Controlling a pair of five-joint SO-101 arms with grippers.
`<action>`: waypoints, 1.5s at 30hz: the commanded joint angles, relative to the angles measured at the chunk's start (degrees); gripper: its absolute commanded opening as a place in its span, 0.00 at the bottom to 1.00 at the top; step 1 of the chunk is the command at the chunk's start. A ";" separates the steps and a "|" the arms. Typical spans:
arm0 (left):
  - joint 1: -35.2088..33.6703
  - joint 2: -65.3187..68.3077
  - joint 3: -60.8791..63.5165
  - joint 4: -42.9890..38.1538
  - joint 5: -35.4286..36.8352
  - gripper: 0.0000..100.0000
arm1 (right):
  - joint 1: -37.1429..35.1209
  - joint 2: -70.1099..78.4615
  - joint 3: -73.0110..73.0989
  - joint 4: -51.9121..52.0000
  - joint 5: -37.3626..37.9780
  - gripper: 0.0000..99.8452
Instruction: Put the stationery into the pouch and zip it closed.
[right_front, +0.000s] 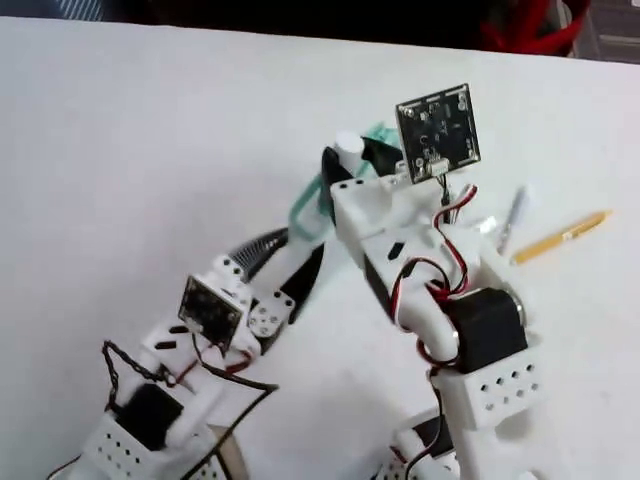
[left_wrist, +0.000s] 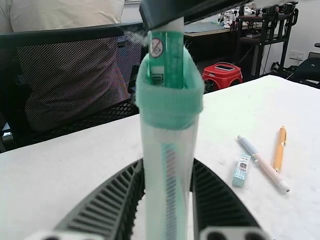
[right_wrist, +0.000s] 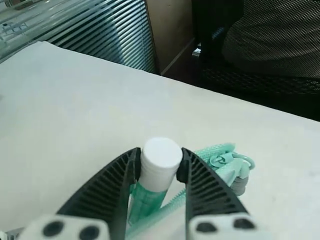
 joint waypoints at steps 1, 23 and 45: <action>-0.75 0.40 0.18 -0.79 -0.53 0.13 | -0.31 -1.10 -0.18 0.04 0.79 0.02; -3.12 0.40 0.00 -1.05 -0.44 0.13 | -0.40 -1.19 -0.35 3.56 0.88 0.02; -3.03 0.40 0.09 -1.05 -0.44 0.13 | -0.22 -0.66 -0.18 3.38 0.97 0.17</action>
